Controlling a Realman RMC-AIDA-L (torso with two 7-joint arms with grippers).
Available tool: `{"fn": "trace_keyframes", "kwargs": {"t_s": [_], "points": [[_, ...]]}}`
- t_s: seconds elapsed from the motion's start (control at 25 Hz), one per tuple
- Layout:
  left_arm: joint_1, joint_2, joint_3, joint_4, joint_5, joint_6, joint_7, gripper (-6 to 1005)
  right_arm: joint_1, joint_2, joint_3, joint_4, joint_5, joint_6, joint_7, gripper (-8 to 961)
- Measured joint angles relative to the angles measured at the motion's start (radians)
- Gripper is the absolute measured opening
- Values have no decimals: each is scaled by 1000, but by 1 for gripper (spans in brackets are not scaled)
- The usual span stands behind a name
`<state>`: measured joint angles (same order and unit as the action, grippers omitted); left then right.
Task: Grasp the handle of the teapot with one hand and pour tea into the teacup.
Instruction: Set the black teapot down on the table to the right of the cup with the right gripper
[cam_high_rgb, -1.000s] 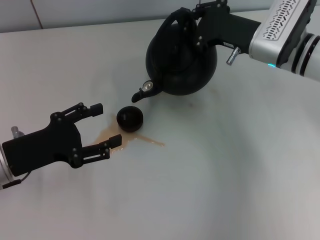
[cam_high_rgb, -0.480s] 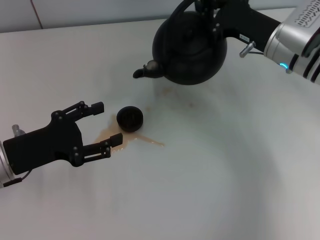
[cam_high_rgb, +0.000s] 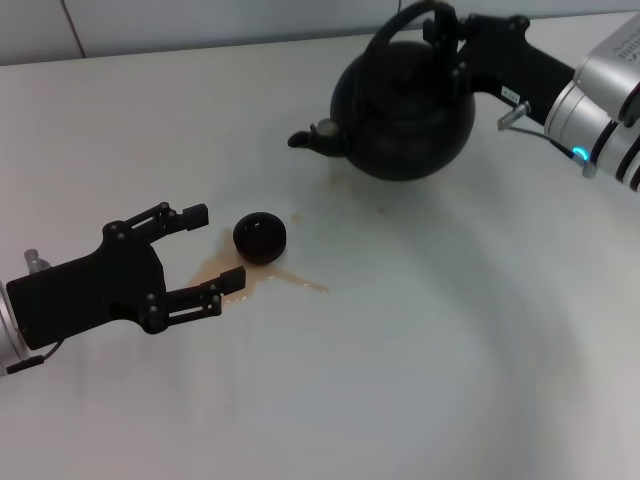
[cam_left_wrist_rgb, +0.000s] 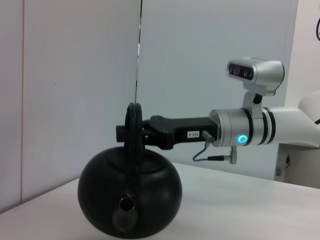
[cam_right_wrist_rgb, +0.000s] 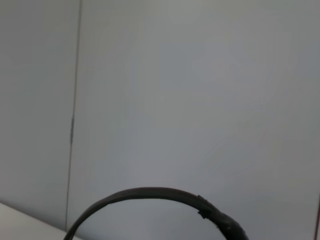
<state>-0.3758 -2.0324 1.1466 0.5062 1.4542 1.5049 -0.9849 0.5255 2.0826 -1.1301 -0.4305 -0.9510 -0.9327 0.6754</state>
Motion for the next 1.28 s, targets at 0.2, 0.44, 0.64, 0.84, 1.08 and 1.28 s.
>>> {"fn": "trace_keyframes", "kwargs": {"t_s": [0.2, 0.44, 0.64, 0.84, 1.08, 1.28], "points": [[0, 0, 0, 0, 0, 0, 7, 863, 1, 2, 1, 32, 3, 6, 6, 126], [-5, 0, -1, 0, 0, 0, 9, 863, -3, 3, 1, 46, 13, 6, 6, 136], [-7, -3, 2, 0, 0, -13, 9, 863, -1, 0, 1, 57, 14, 10, 3, 145], [-8, -10, 5, 9, 0, -22, 6, 863, 1, -1, -3, 58, 12, 30, -2, 154], [-8, -13, 8, 14, 0, -25, 1, 863, 2, -3, -10, 58, 8, 47, -3, 164], [-9, -13, 8, 14, 0, -29, 0, 863, 0, -3, -10, 58, 7, 48, -4, 173]]}}
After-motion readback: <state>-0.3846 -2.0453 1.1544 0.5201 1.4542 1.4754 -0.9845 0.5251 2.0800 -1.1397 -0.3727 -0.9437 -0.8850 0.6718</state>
